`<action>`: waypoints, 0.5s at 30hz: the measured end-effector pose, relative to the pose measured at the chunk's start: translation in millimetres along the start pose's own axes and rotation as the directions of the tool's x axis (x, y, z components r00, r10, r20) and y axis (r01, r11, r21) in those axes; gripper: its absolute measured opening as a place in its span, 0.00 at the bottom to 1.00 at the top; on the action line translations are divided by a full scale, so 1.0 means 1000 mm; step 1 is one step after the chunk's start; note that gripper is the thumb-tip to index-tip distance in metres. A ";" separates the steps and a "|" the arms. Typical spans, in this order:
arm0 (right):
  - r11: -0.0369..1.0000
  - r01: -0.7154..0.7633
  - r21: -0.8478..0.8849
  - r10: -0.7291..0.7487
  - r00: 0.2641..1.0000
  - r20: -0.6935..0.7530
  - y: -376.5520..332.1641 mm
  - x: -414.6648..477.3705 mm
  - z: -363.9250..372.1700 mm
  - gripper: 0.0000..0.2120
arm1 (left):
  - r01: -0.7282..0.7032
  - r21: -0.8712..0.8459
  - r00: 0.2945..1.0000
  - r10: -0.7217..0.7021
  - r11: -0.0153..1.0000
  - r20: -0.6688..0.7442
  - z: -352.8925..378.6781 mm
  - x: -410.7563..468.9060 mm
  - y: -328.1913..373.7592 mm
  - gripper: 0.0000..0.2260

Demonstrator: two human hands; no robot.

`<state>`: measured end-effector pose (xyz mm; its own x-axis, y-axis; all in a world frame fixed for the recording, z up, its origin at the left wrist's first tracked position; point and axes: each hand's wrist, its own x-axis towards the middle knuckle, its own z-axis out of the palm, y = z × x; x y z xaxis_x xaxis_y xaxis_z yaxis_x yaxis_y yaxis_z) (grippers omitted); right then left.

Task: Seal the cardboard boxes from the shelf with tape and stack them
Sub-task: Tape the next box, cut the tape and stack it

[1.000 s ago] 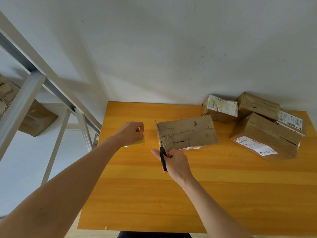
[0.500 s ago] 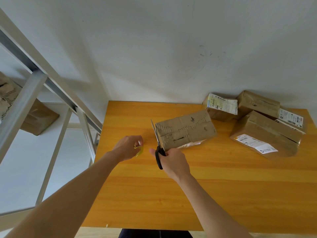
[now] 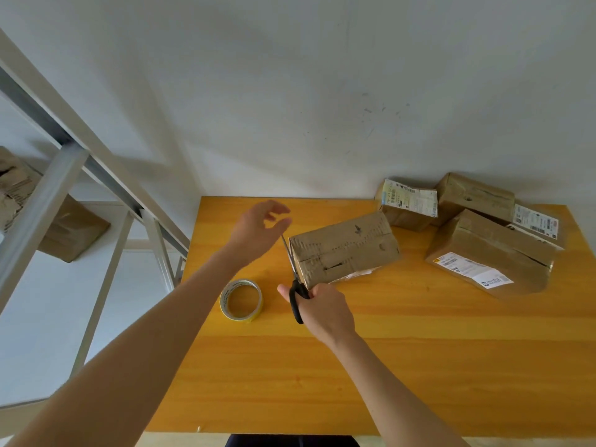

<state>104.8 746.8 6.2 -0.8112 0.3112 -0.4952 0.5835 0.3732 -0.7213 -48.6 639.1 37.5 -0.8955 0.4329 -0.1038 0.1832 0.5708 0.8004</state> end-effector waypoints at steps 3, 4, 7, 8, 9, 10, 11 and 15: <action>0.999 0.007 -0.036 -0.007 1.000 -0.012 -0.002 -0.002 0.000 0.29 | -0.089 0.322 0.950 -0.017 0.942 0.310 0.012 0.012 0.034 0.29; 0.999 0.004 -0.047 -0.005 1.000 -0.018 -0.003 -0.003 -0.001 0.29 | -0.124 0.446 0.919 -0.066 0.886 0.388 0.019 0.013 0.042 0.35; 0.997 -0.007 -0.073 0.006 1.000 -0.019 -0.006 -0.005 -0.001 0.28 | -0.239 0.684 0.862 -0.173 0.689 0.476 0.036 0.014 0.055 0.36; 0.996 -0.006 -0.085 0.005 1.000 -0.013 -0.006 -0.005 0.000 0.28 | -0.272 0.725 0.860 -0.178 0.632 0.478 0.041 0.013 0.056 0.37; 0.996 -0.003 -0.092 0.003 1.000 0.000 -0.005 -0.004 0.002 0.28 | -0.297 0.752 0.863 -0.172 0.588 0.475 0.045 0.012 0.056 0.39; 0.996 0.000 -0.086 0.001 1.000 0.018 -0.005 -0.004 0.004 0.28 | -0.319 0.771 0.865 -0.163 0.551 0.474 0.050 0.011 0.054 0.44; 0.999 -0.001 -0.052 0.003 0.999 0.039 -0.006 -0.004 0.007 0.27 | -0.336 0.784 0.865 -0.157 0.523 0.476 0.055 0.010 0.052 0.50; 0.951 -0.196 0.241 0.139 0.962 0.234 -0.009 0.001 0.009 0.32 | -0.331 0.795 0.872 -0.158 0.508 0.464 0.068 0.002 0.046 0.57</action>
<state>98.5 736.2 8.1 -0.7086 0.1472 -0.6900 0.7040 0.0830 -0.7053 -14.9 713.5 34.2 -0.6214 0.6105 -0.4911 0.7118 0.7018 -0.0283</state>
